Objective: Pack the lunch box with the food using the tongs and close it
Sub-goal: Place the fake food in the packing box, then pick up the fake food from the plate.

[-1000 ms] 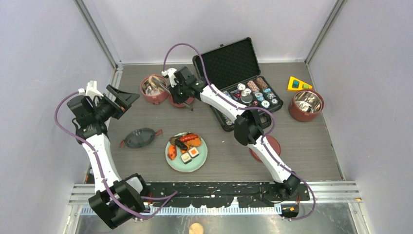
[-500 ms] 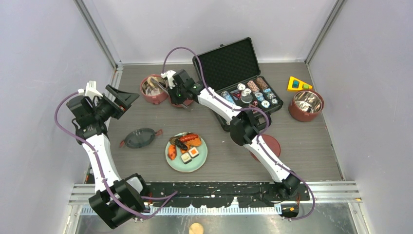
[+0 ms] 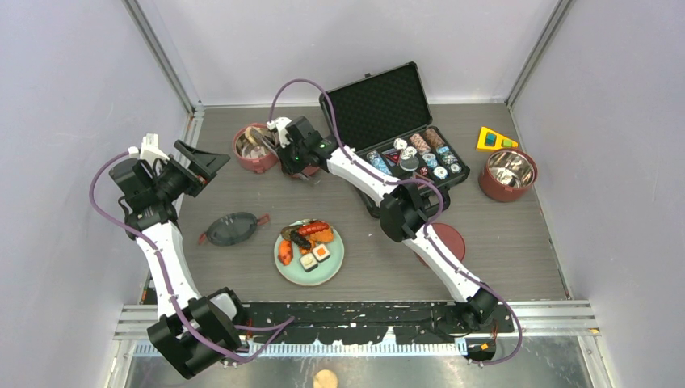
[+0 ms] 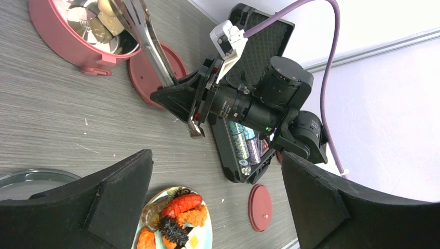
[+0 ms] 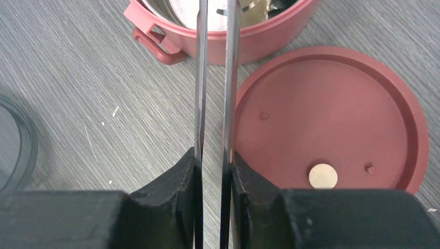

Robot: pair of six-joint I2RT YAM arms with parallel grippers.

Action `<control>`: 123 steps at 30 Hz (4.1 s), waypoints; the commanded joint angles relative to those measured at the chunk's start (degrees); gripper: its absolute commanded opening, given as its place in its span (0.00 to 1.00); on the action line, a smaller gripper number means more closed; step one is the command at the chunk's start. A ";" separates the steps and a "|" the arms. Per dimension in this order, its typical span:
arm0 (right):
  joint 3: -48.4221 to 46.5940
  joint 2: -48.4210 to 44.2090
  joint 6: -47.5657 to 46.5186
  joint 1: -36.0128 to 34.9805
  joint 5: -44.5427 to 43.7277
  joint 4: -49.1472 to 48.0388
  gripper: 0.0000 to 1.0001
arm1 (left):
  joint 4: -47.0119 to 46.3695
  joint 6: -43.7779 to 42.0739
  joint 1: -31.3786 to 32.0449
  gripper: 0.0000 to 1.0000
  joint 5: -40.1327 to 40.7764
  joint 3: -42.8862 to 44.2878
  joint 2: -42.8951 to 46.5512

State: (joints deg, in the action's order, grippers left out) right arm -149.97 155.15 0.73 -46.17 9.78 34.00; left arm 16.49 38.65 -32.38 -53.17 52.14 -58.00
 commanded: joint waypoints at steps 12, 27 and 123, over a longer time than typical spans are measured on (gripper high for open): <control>-4.36 -0.12 0.81 -0.85 0.28 -4.12 0.42 | -3.00 0.99 -0.70 0.96 -2.12 0.16 -0.34; -3.43 -5.58 0.22 -1.02 1.05 -2.85 0.48 | -2.86 1.16 -0.71 0.96 -2.08 0.18 -0.28; 78.30 -66.69 -32.48 -8.89 -7.56 24.71 0.46 | 1.47 -2.00 -0.68 0.95 -1.41 0.31 1.48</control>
State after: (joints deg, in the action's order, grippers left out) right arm -69.58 90.37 -32.23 -55.29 2.81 60.10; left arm 18.65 37.08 -32.67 -54.00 52.14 -57.34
